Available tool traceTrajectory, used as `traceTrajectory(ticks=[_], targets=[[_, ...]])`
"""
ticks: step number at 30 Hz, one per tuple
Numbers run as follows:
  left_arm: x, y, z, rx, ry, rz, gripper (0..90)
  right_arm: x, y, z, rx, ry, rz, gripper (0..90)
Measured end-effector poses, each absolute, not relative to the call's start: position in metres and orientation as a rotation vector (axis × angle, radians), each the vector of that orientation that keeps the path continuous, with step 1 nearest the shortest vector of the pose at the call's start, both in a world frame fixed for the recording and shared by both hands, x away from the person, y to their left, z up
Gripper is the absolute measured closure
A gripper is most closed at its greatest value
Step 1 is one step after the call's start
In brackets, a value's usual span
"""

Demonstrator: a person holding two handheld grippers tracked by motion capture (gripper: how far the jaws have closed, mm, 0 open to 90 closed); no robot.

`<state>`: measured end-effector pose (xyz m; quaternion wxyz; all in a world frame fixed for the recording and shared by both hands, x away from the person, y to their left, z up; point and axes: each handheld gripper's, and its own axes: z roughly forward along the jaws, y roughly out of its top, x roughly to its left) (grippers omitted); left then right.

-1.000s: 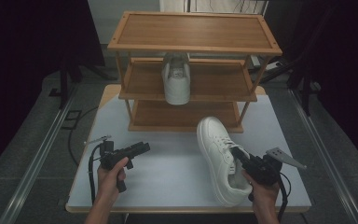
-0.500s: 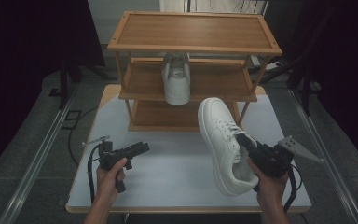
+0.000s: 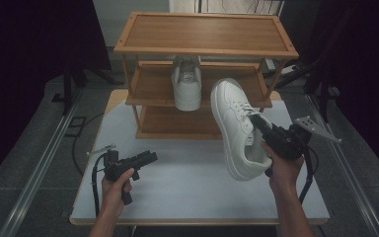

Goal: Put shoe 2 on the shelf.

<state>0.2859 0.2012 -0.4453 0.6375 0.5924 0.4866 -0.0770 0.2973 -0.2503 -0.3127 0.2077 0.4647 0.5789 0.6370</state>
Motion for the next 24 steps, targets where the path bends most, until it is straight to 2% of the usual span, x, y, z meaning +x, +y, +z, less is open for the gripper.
traceTrajectory(ticks=[24], targets=[[0.287, 0.205, -0.451, 1.322, 1.13, -0.217, 42.5, 0.359, -0.226, -0.286, 1.36, 1.518, 1.717, 83.5]])
